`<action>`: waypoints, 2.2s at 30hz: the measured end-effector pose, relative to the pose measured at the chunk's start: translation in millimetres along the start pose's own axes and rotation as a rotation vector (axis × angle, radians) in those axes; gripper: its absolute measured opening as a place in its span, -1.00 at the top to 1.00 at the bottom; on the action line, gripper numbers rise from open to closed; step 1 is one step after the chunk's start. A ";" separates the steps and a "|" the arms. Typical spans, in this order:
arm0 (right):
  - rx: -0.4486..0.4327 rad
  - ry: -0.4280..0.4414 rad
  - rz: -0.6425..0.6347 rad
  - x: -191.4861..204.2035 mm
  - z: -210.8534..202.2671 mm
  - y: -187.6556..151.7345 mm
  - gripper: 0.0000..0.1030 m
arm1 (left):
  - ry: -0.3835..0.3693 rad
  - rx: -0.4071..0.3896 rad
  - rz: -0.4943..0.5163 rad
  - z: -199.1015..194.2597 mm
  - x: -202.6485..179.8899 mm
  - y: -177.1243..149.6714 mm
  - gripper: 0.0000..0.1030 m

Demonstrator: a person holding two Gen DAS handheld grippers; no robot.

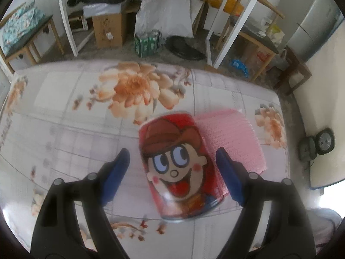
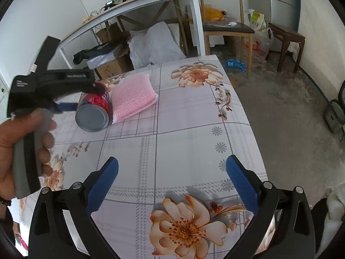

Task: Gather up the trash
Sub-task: 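Move both tools to the table and close the left tool on the red can, then close the right tool on the pink mesh sponge, then carry the red can and pink sponge over the blue basket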

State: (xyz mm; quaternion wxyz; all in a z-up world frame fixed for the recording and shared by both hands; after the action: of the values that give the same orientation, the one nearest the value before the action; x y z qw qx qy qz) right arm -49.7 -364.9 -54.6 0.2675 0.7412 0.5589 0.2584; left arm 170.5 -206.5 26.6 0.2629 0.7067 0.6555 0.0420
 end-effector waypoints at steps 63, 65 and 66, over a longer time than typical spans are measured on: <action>0.024 0.001 -0.277 159.3 9.9 -7.8 -0.41 | -0.203 -0.155 0.063 -133.8 128.0 -151.7 -0.19; 0.009 0.016 -0.304 176.6 -8.4 -18.9 -0.41 | -0.194 -0.190 0.058 -160.5 137.2 -166.2 -0.19; -0.001 0.031 -0.314 187.6 -21.4 -27.3 -0.41 | -0.192 -0.201 0.053 -173.4 143.2 -174.0 -0.19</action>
State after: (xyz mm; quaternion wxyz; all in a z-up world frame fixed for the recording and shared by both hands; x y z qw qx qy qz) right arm -37.7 -175.0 -42.1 0.2964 0.6406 0.6716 0.2251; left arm -37.3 -15.3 60.3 0.3926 0.6947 0.6010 0.0464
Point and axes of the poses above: each gripper's, at about its wrist camera, not at the fingertips, and z roughly the way its jaws point, x to its left, y to its top, the point moved 2 cm from there along z, roughly the way its jaws point, and after that the axes turned 6 degrees about -y, right-handed, at the moved point
